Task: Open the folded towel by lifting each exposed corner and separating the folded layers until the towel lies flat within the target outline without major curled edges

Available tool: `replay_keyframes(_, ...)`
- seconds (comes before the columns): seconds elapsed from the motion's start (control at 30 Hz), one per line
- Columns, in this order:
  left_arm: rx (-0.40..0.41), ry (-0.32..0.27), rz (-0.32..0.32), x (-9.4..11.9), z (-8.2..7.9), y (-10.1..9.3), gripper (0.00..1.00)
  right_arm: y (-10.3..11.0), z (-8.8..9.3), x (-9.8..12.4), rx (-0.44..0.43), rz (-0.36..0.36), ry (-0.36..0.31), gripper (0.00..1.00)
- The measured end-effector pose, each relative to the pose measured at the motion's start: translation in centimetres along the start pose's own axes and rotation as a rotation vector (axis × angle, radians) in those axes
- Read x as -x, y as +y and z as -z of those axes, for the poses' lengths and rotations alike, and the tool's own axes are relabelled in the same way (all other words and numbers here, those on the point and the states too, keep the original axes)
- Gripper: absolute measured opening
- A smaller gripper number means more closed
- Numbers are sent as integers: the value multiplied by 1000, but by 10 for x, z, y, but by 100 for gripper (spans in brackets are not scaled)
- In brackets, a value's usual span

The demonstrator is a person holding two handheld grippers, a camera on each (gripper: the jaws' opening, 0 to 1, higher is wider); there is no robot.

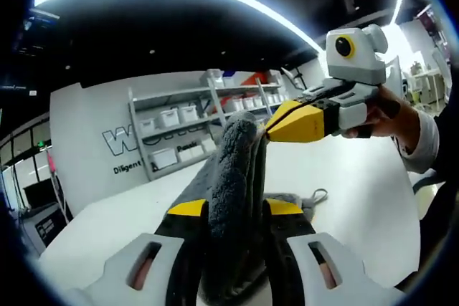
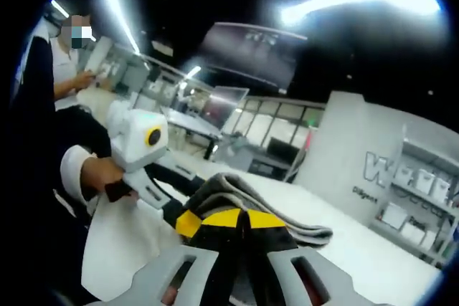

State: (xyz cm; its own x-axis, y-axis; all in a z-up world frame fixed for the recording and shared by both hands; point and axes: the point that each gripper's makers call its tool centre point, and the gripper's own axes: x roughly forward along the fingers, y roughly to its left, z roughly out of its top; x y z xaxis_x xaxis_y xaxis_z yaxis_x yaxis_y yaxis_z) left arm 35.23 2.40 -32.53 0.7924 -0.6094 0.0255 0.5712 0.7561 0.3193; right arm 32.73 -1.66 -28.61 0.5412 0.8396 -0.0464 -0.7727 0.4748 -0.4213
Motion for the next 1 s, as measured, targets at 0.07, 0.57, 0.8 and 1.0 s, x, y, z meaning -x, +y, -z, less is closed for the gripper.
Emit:
replay_keyframes(0.07, -10, -10, -7, 1, -4, 1, 28, 2, -1, -1, 4, -5, -1, 0)
replay_keyframes(0.57, -94, -34, -49, 8, -19, 5, 27, 16, -3, -6, 24, -38, 0, 0)
replay_keyframes(0.8, -114, -33, -54, 8, -20, 5, 27, 22, -4, -9, 37, -51, -2, 0)
replay_keyframes(1.0, -121, -30, -67, 9, -20, 9, 26, 26, -4, -11, 45, -58, -1, 0)
